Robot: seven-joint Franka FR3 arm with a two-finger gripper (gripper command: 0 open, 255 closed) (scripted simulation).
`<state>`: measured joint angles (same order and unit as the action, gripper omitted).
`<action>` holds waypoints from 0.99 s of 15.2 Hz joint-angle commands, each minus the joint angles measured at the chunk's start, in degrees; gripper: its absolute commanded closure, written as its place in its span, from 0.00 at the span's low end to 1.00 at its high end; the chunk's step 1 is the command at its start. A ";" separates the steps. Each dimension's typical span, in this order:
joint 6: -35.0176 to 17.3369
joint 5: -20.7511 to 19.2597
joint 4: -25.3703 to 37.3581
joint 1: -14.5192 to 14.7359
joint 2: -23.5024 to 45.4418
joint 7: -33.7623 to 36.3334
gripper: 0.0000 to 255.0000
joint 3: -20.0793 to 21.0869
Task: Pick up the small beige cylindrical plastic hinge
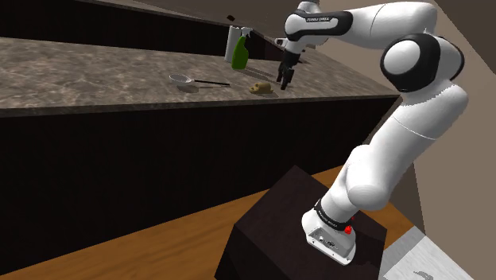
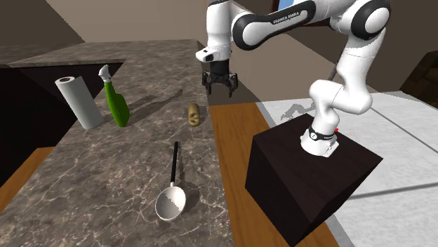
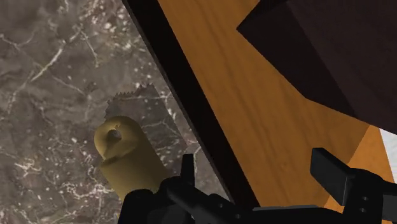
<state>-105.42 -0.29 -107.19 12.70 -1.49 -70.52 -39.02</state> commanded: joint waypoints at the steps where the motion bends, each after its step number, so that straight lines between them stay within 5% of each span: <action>1: -0.52 3.90 4.49 -0.56 6.23 -6.99 0.00 -1.00; 9: 2.63 14.91 24.82 -8.44 26.27 -25.66 0.00 2.64; 15: -1.71 15.37 20.85 -8.09 26.78 -26.09 0.00 3.01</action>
<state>-106.29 14.97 -85.62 4.59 25.17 -96.42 -36.07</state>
